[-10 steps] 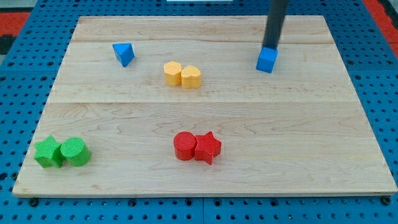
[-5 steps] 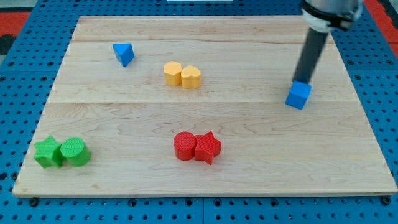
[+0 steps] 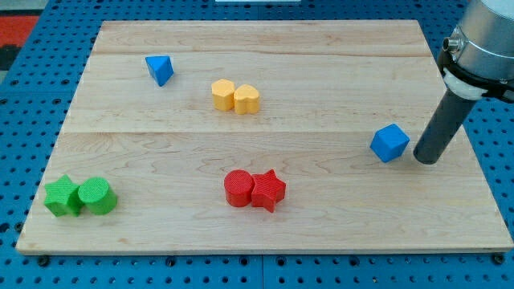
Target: Push the cube parallel to the right of the red star
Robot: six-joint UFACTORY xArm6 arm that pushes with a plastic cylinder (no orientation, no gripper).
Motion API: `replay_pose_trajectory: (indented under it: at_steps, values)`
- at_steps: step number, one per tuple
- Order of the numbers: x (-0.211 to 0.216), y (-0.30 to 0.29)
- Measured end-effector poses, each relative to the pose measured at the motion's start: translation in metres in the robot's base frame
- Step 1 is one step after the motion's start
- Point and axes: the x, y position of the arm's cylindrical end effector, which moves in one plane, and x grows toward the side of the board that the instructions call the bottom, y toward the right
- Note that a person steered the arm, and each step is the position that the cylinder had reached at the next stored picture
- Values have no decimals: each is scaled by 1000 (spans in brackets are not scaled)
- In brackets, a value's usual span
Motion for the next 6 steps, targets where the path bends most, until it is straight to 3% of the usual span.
replay_pose_trajectory:
  at_steps: [2,3,5,6]
  values:
    - [-64,-39]
    - [-53,-87]
    - [1,-82]
    - [-27,-92]
